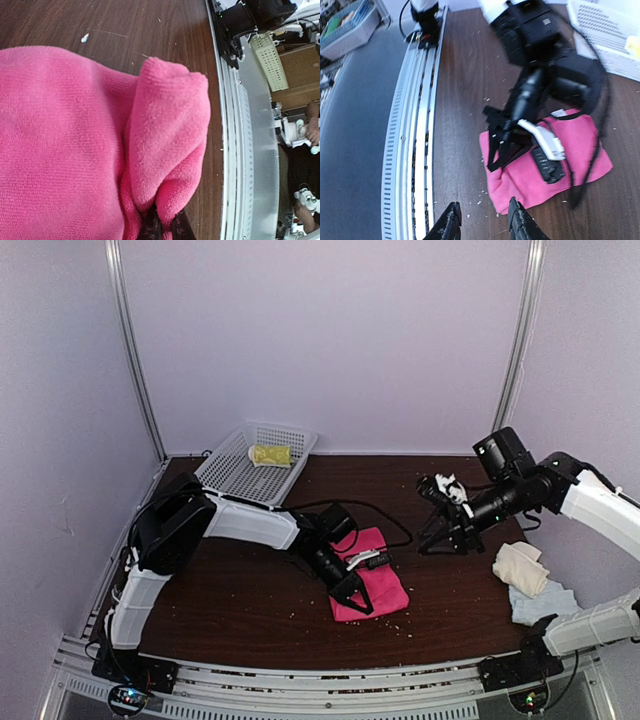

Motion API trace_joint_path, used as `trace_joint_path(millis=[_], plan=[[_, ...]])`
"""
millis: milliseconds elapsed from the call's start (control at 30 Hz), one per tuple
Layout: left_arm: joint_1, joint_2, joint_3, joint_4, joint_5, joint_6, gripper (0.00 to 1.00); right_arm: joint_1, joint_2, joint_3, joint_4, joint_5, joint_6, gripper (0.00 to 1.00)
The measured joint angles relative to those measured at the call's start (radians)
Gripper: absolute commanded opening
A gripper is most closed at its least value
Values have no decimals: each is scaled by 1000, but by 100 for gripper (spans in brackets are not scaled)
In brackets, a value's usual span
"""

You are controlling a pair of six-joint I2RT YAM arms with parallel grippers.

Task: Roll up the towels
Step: Roll the towel at the center of the board.

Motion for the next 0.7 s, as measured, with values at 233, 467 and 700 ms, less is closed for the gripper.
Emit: trace_joint_path(millis=[233,467,700], plan=[[29,6,-42,72,90,-102,0,330,19,-182,117,295,31,47],[30,8,-53,96,101,-136,0,451,216,-272,332,542,38,49],[32,8,-64,109,109,-144,0,480,384,-274,477,640,32,40]])
